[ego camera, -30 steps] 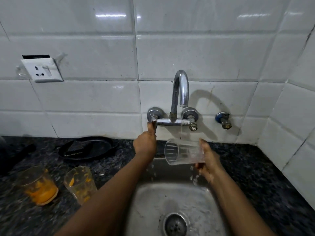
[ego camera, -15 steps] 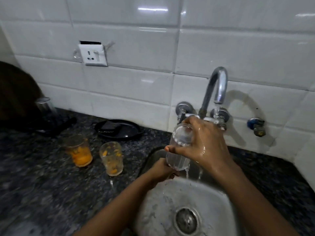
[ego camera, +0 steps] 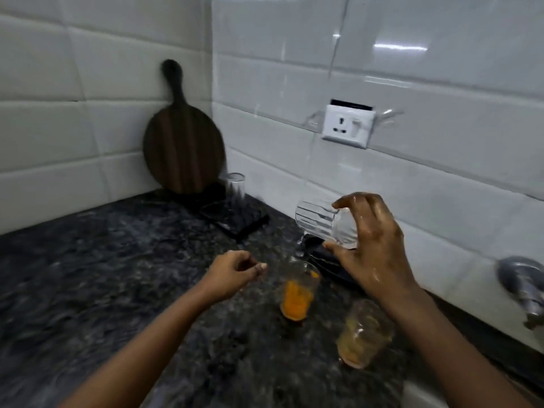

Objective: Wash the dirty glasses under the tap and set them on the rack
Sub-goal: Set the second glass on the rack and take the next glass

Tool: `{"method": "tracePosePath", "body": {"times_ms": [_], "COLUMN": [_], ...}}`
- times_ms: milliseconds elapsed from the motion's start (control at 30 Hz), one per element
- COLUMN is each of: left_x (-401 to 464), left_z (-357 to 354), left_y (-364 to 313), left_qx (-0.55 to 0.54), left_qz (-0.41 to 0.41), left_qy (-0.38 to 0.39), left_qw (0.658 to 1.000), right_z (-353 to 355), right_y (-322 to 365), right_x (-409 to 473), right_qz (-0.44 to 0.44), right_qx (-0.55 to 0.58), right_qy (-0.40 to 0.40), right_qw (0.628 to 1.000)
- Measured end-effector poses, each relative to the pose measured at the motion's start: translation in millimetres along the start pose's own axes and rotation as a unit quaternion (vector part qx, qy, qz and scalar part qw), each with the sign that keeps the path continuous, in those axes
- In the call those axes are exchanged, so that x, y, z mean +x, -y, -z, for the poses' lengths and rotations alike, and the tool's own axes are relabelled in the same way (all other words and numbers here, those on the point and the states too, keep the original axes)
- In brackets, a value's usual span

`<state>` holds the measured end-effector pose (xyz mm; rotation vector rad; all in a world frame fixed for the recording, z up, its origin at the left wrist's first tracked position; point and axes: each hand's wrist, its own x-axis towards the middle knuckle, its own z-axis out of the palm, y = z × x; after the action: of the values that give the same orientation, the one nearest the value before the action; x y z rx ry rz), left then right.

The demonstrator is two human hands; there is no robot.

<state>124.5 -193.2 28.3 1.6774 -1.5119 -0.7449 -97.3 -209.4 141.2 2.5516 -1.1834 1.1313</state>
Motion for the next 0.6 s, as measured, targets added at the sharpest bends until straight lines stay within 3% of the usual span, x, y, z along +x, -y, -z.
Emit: {"method": "tracePosePath", "body": {"times_ms": [67, 200, 267, 400, 600], "left_x": [14, 30, 35, 47, 53], "left_z": [32, 72, 81, 81, 81], "left_y": [56, 151, 173, 190, 195], "left_qx": [0.114, 0.278, 0.288, 0.281, 0.283], "left_qz": [0.061, 0.172, 0.183, 0.139, 0.132], "left_qy": [-0.068, -0.178, -0.195, -0.176, -0.165], "left_qw": [0.989, 0.928, 0.919, 0.933, 0.936], "right_z": [-43, -129, -168, -234, -299], "right_y": [16, 42, 50, 59, 55], "right_x": [31, 83, 102, 139, 176], "right_qz": [0.018, 0.021, 0.012, -0.027, -0.050], "right_qx": [0.011, 0.017, 0.033, 0.063, 0.040], "right_qy": [0.030, 0.092, 0.116, 0.133, 0.151], "right_qw": [0.999, 0.995, 0.993, 0.989, 0.986]}}
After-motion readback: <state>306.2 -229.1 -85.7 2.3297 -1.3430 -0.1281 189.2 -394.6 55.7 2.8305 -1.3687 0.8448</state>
